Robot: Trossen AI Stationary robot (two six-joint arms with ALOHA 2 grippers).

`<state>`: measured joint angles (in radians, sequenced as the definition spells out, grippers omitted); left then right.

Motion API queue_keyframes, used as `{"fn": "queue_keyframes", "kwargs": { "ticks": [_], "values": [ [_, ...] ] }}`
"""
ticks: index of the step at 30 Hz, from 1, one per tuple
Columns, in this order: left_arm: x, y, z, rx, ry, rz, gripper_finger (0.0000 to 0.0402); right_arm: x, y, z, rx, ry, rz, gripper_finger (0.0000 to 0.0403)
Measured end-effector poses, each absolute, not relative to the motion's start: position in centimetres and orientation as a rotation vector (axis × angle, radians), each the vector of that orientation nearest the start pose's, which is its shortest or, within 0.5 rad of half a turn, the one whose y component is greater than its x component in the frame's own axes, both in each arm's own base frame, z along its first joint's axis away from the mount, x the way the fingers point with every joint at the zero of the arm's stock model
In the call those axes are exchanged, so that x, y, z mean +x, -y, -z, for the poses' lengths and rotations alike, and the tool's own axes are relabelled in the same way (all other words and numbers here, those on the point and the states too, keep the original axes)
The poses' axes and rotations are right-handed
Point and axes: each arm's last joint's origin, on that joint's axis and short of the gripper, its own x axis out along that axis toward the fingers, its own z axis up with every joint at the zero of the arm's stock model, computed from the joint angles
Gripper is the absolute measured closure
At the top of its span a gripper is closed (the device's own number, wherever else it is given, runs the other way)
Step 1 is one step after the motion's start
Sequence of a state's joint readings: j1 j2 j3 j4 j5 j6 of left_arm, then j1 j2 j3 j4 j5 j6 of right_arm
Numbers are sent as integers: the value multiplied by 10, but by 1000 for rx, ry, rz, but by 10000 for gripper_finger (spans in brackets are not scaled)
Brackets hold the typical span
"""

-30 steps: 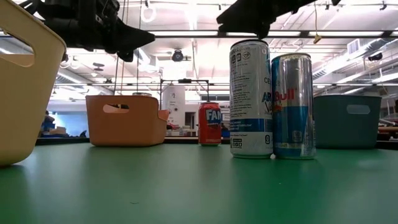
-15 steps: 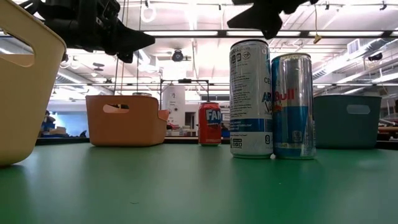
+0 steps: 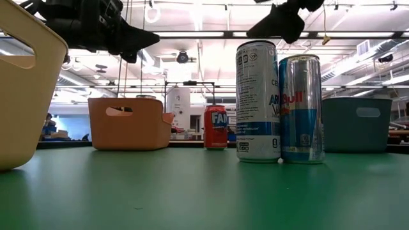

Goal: Sort soda cans
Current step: Put the top white-blue soda can into the blue bin

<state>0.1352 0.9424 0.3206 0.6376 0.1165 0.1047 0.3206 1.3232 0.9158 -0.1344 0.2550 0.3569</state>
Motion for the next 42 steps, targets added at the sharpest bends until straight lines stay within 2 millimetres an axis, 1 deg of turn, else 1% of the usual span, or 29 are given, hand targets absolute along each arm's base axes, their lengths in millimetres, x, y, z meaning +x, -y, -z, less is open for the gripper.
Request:
{"fn": "queue_keyframes", "kwargs": {
  "ticks": [5,7,18,22,25,29,32,38,42],
  "values": [
    [194,-23,-225,107,13,-20,400,273,-85,-268,188,-536,27,68],
    [194,-23,-224,106,12,-20,400,274,-85,-264,192,-558,36,66],
    [194,-23,-224,104,12,-27,400,292,-90,-225,136,-693,59,67],
    [194,-23,-225,103,13,-31,400,297,-92,-218,140,-709,40,78],
    [194,-23,-225,103,13,-34,400,300,-90,-215,154,-716,44,102],
    [194,-23,-225,103,13,-34,400,304,-87,-219,158,-722,48,159],
    [194,-23,-224,102,11,-34,400,307,-86,-229,159,-698,45,161],
    [194,-24,-224,102,11,-37,400,312,-87,-255,93,-696,39,161],
    [194,-24,-225,102,12,-38,400,311,-82,-281,4,-729,119,161]
  ]
}}
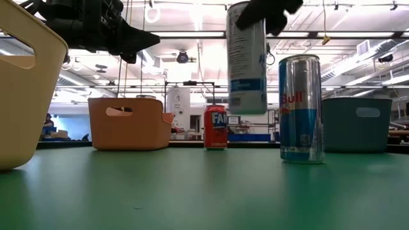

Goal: Sort soda cans
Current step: Put the top white-blue soda can into the blue bin

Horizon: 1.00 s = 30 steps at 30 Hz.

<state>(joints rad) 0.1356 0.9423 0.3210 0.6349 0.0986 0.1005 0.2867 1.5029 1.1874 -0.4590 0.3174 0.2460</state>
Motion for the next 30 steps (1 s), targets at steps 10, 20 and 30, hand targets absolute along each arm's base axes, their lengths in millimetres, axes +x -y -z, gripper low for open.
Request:
{"fn": "queue_keyframes", "kwargs": {
  "ticks": [10,20,30],
  "values": [
    [194,-24,-225,113,13,-39,400,278,-44,-350,-102,-785,384,161],
    [194,-24,-225,131,14,-41,400,210,11,-346,16,-793,699,161],
    [194,-24,-225,132,14,-46,400,160,43,-308,138,-713,874,161]
  ]
}}
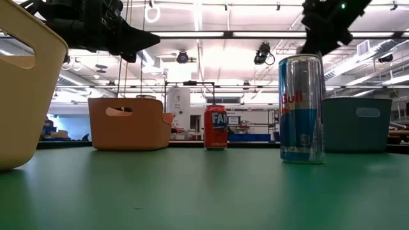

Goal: Sort soda cans
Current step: Put the top white-blue soda can into the blue bin

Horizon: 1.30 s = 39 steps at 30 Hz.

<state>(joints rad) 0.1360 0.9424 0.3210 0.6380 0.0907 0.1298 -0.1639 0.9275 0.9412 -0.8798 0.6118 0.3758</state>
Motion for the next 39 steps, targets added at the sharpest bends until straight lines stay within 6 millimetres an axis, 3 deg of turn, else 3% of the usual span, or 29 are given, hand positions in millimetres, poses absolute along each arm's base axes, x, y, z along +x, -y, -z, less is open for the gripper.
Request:
{"fn": "queue_keyframes", "kwargs": {
  "ticks": [8,26,39],
  "values": [
    [194,-24,-225,132,13,-62,400,152,54,-282,185,-777,908,161],
    [194,-24,-223,129,-2,-61,400,142,72,-253,249,-834,1038,161],
    [194,-24,-225,134,9,-62,400,145,96,-232,328,-673,1047,161]
  ]
}}
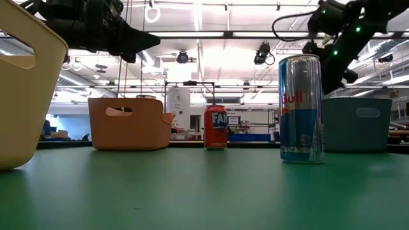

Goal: Sort soda cans
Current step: Put the top white-blue soda can into the blue bin

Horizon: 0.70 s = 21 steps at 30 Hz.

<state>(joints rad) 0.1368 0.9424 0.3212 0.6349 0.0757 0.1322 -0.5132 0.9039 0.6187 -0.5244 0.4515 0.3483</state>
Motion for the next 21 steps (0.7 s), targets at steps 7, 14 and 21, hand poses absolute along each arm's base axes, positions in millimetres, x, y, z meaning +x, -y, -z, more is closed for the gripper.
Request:
{"fn": "queue_keyframes", "kwargs": {
  "ticks": [7,14,21],
  "values": [
    [194,-24,-225,148,11,-62,400,140,108,-212,354,-589,1105,161],
    [194,-24,-225,148,11,-62,400,137,117,-207,378,-541,1139,161],
    [194,-24,-225,147,11,-62,400,140,124,-205,417,-518,1142,161]
  ]
}}
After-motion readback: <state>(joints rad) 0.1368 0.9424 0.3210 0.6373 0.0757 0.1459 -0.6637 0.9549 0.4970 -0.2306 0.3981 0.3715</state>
